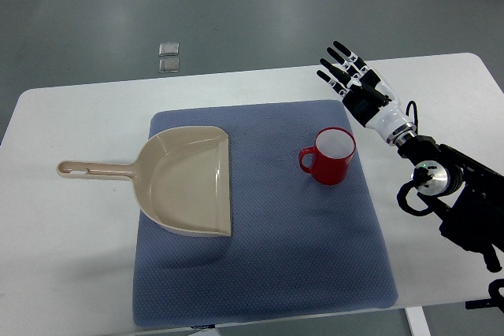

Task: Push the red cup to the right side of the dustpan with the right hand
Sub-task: 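Move the right hand forward and lower it beside the red mug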

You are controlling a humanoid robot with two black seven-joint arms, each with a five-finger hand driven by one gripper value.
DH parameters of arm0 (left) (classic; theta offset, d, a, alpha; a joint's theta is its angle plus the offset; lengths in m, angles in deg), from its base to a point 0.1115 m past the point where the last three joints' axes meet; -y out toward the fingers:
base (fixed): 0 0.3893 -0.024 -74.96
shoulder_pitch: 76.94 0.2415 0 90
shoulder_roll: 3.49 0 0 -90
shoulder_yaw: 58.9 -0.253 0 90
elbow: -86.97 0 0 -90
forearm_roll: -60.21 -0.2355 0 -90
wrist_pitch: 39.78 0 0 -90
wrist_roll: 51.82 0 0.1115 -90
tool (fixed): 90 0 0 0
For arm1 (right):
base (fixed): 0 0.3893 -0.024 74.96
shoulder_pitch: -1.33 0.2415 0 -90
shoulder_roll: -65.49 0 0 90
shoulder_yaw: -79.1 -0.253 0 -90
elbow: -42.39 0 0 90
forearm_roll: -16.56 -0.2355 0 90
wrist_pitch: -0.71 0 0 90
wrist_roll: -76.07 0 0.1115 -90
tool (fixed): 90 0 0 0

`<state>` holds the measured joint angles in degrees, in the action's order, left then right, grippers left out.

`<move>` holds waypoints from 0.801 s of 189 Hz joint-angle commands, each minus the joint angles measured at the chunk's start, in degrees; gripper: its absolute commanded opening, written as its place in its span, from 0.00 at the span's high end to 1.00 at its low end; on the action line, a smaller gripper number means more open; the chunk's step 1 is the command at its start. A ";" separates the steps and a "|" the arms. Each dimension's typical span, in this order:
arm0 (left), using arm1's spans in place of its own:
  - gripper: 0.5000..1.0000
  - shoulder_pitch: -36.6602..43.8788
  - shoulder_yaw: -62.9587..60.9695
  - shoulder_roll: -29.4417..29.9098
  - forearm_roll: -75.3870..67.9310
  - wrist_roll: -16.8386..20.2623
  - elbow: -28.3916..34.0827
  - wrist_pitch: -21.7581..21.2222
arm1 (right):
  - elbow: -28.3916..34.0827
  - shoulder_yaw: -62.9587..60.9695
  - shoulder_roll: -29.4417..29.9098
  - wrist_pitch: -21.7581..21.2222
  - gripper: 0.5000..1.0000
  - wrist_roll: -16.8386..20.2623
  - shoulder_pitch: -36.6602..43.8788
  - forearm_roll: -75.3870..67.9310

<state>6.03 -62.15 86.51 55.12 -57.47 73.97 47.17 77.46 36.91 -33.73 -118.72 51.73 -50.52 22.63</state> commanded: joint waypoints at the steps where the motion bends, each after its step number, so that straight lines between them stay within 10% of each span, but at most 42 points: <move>1: 0.00 0.00 0.00 0.00 0.00 -0.07 0.00 -0.03 | 0.00 0.00 0.00 -0.01 0.13 0.00 0.00 0.00; 60: 0.00 0.00 0.00 0.00 0.00 0.11 0.09 -0.03 | 0.52 1.58 -0.97 -2.82 0.13 0.00 0.70 3.08; 151: 0.00 0.00 -0.09 0.00 -0.09 0.11 0.00 0.06 | 13.35 3.07 -22.06 -5.57 0.13 -0.62 0.00 30.49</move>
<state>6.03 -62.22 86.51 55.12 -57.35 73.98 47.19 87.49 39.47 -51.76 -124.29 51.55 -49.73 46.62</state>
